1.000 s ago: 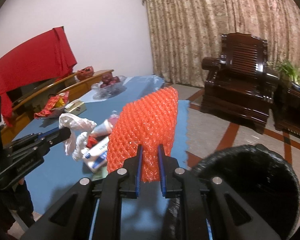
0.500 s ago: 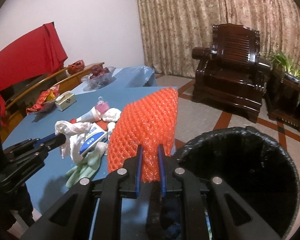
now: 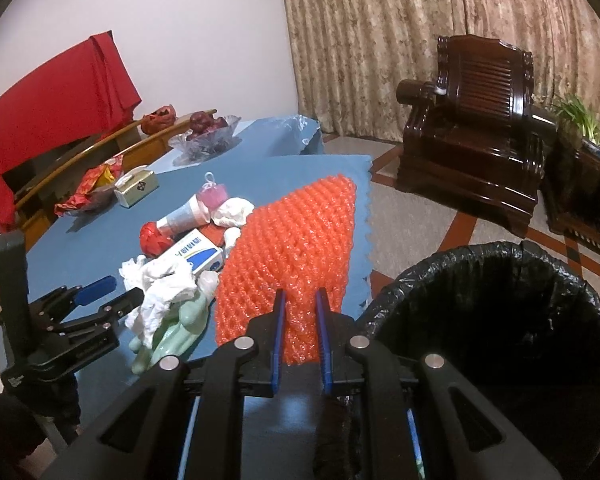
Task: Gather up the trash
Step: 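Lift the tissue and orange net and carry both over the bin, then open both tools to drop the tissue and orange net into the bin, then move both tools back over the table toward the alcohol pads box and glove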
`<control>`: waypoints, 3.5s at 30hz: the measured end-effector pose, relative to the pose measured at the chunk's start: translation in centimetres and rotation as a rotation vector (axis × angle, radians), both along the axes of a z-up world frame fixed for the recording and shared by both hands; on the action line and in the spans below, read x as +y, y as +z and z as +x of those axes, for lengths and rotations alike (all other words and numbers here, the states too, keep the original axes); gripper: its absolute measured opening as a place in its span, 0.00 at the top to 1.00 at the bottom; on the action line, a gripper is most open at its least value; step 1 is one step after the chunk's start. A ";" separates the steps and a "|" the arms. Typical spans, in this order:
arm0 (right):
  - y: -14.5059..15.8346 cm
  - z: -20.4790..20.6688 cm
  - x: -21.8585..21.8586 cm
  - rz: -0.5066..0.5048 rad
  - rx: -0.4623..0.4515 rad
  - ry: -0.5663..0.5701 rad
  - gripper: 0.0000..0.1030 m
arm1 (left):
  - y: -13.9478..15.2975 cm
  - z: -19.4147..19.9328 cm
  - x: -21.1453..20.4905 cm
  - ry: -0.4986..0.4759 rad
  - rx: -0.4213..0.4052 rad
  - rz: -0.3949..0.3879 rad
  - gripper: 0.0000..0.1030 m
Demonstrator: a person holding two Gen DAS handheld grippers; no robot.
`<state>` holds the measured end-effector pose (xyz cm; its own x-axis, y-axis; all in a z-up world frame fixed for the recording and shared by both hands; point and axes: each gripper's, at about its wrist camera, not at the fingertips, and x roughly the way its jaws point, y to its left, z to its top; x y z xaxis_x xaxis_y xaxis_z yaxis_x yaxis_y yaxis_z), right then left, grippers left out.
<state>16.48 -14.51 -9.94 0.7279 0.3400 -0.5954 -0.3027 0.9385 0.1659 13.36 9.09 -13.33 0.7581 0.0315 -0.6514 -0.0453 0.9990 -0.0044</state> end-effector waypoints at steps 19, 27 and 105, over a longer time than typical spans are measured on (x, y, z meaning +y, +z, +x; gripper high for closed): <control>0.4 0.1 0.3 0.002 -0.007 0.005 0.86 | -0.3 0.1 0.5 -0.029 0.025 -0.072 0.91; 2.4 -1.1 -1.4 0.030 -0.066 -0.019 0.86 | 4.9 -0.7 -1.3 -0.073 -0.074 -0.084 0.91; 2.1 -0.3 0.2 0.000 -0.122 -0.055 0.06 | 5.2 0.3 0.7 -0.020 -0.125 -0.003 0.14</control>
<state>16.22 -14.33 -7.82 0.8125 0.2974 -0.5014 -0.2684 0.9544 0.1311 13.70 9.75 -8.14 0.8340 0.0141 -0.5516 -0.0246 0.9996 -0.0116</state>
